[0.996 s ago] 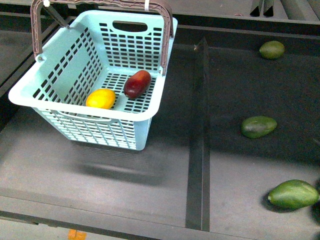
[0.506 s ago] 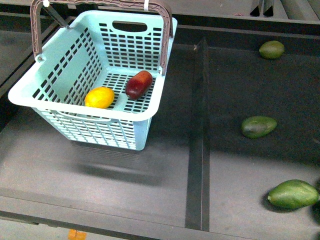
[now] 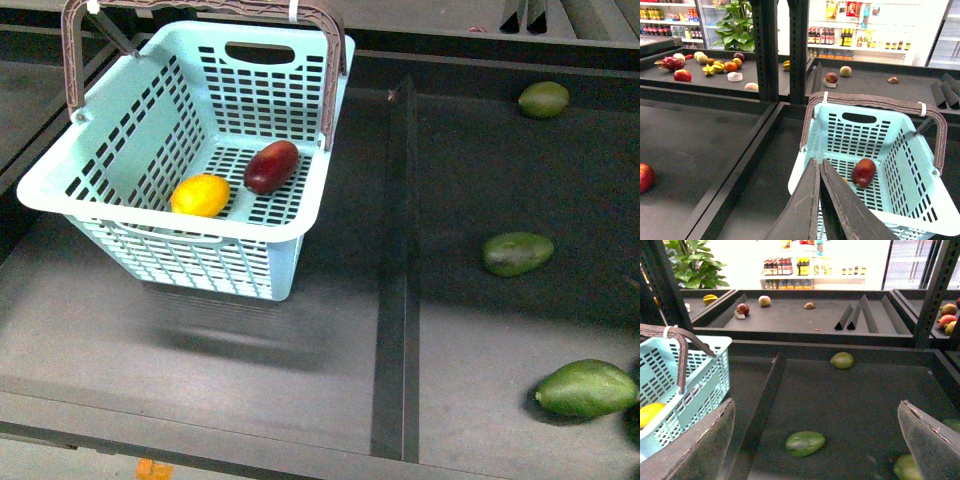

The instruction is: Pick lemon and mango into basket

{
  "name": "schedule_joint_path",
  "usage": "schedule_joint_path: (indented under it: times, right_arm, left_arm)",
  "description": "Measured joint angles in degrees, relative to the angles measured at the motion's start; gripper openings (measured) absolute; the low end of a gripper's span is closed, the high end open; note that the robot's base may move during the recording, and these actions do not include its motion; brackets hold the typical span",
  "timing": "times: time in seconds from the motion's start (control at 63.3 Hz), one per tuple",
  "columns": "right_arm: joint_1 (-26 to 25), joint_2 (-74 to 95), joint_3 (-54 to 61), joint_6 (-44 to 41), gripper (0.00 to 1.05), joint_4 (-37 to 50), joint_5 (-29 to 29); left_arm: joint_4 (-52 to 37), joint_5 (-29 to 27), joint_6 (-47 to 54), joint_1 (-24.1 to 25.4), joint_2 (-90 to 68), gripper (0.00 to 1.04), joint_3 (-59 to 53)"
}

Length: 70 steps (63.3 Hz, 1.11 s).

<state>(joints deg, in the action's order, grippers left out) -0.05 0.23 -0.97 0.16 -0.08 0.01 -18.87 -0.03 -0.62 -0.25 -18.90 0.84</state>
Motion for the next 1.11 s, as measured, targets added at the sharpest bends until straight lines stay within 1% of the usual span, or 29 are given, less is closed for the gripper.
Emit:
schedule_joint_path:
  times: [0.411, 0.443, 0.49, 1.106]
  right_arm:
    - [0.0, 0.0, 0.0, 0.0, 0.96, 0.0, 0.0]
    - [0.0, 0.0, 0.0, 0.0, 0.96, 0.0, 0.0]
    - [0.0, 0.0, 0.0, 0.0, 0.96, 0.0, 0.0]
    - [0.0, 0.0, 0.0, 0.0, 0.96, 0.0, 0.0]
  left_arm:
    - [8.9, 0.0, 0.0, 0.0, 8.9, 0.04, 0.0]
    - [14.9, 0.0, 0.0, 0.0, 13.2, 0.04, 0.0]
    - [18.3, 0.0, 0.0, 0.0, 17.1, 0.04, 0.0]
    - [18.8, 0.0, 0.0, 0.0, 18.5, 0.04, 0.0]
